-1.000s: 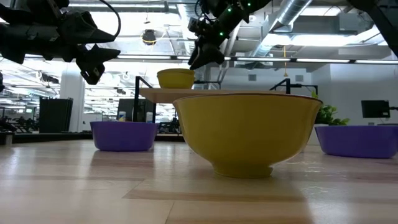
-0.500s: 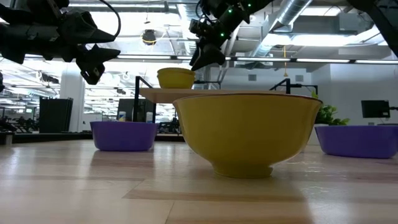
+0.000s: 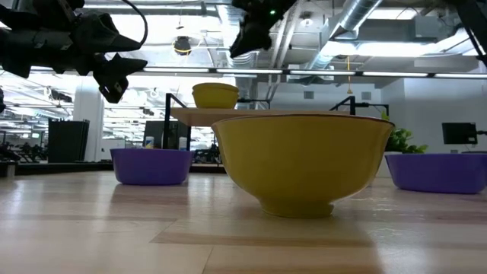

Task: Pick & Place Mini bowls
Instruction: Stack the yellow bowl on the yellow bowl on the shelf

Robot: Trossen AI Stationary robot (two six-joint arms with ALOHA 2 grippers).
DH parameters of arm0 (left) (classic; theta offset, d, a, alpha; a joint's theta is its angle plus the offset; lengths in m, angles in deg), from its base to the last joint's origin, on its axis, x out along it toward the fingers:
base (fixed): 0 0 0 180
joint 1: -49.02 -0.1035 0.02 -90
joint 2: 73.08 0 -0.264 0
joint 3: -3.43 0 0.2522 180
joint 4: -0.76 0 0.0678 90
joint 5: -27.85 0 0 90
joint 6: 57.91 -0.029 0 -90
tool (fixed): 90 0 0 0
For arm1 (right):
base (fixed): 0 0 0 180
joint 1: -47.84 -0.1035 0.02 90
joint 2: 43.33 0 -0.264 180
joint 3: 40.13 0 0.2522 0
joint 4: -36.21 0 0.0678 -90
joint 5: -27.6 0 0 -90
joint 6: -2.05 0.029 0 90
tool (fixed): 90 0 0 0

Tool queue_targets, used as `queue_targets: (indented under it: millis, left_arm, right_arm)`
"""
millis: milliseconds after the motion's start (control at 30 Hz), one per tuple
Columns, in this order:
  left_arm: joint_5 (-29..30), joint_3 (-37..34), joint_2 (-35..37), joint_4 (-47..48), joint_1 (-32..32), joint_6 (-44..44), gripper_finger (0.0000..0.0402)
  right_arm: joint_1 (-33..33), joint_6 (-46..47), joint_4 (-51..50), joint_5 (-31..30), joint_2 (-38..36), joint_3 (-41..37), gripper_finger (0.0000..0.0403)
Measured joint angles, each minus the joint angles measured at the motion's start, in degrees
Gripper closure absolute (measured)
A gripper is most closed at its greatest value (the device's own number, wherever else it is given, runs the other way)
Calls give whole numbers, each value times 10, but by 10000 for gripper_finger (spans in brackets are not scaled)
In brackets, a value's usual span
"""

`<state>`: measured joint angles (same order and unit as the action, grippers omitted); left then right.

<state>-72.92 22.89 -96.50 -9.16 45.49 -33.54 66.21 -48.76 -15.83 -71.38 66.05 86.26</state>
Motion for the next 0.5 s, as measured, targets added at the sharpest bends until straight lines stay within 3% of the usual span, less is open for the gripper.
queue_targets:
  millis: [233, 500]
  left_arm:
    - [0, 0, 0, 0, 0, -1, 257]
    - [0, 0, 0, -1, 0, -1, 257]
  right_arm:
    - [-28, 124, -233, 119, -5, -1, 227]
    - [-89, 312, -307, 191, -6, -1, 229]
